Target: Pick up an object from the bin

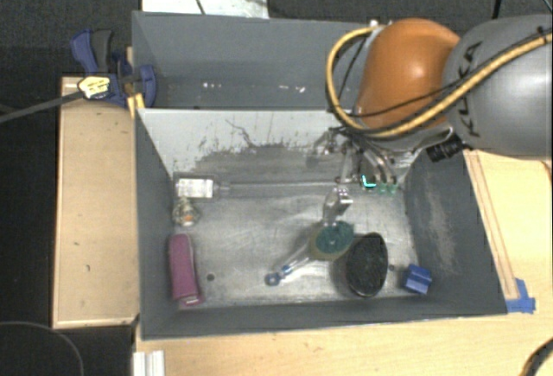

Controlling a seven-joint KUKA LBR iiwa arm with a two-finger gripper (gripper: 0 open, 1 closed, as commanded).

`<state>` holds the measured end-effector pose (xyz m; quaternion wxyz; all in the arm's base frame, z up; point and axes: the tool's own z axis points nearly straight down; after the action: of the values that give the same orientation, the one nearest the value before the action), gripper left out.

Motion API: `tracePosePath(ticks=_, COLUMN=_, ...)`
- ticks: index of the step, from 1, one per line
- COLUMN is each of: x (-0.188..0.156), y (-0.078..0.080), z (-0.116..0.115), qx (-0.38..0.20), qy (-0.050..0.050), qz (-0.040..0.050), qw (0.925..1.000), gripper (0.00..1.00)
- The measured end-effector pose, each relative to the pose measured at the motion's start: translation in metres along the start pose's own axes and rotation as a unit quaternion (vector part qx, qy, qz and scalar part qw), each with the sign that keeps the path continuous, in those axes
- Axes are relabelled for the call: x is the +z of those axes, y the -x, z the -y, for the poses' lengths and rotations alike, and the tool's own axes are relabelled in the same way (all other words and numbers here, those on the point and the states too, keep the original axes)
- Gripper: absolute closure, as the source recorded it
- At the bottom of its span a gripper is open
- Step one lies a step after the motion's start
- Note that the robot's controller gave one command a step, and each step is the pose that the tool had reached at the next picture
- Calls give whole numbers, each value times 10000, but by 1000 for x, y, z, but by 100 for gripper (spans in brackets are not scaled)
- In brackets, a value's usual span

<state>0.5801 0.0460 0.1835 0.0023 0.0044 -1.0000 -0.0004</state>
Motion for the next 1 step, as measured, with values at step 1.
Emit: tracePosePath(ticks=1, x=-103, y=-9, z=-12, qx=-815, qy=-3, qz=81, qw=9966, gripper=0)
